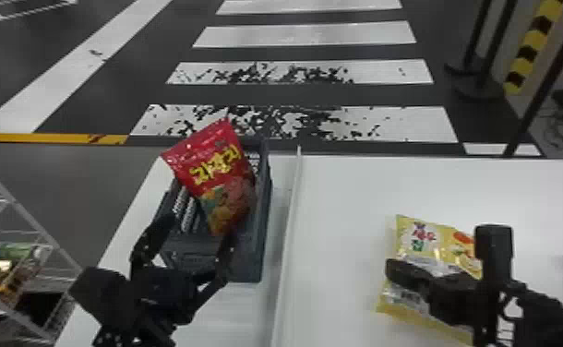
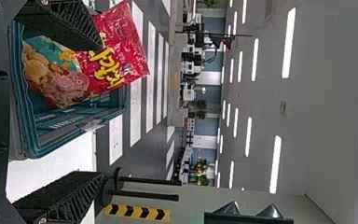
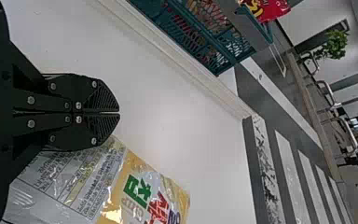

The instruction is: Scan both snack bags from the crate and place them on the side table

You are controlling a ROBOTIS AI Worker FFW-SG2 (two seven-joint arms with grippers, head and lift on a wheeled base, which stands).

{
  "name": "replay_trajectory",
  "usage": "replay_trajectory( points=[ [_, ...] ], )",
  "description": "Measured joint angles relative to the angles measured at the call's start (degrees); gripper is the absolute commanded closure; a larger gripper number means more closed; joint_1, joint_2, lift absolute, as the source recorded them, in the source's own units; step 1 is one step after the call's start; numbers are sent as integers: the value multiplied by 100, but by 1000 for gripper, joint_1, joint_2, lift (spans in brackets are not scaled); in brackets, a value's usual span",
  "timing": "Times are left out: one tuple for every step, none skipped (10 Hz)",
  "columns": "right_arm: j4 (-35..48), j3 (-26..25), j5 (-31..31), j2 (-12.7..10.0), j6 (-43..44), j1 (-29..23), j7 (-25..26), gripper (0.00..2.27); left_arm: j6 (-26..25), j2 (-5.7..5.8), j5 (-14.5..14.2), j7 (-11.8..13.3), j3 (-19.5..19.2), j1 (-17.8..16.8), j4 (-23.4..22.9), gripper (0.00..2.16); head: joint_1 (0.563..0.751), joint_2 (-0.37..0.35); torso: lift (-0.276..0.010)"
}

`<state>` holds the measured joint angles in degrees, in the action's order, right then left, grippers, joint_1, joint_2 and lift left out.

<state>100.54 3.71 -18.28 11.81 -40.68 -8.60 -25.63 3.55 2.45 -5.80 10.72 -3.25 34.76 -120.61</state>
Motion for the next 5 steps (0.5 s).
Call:
replay_trajectory(
  points=[
    [42,-37,20,10,-55,-49,-41,2256,0,0,0,0,0,-3,16,36,695,114,-95],
    [86,-99,56,14,-74,-98,-48,2256,0,-2,0,0,0,-9,36,36,695,108,-95],
    [102,-163,68,15,-76,-118,-57,2256,0,-6,0,2,0,-17,44,36,695,99,-95],
    [103,-232,79,20,-76,-123,-64,2256,0,-8,0,6,0,-21,46,36,695,94,-95],
    [103,-306,88,22,-76,-124,-65,2256,0,-8,0,9,0,-22,47,36,695,84,-95]
  ],
)
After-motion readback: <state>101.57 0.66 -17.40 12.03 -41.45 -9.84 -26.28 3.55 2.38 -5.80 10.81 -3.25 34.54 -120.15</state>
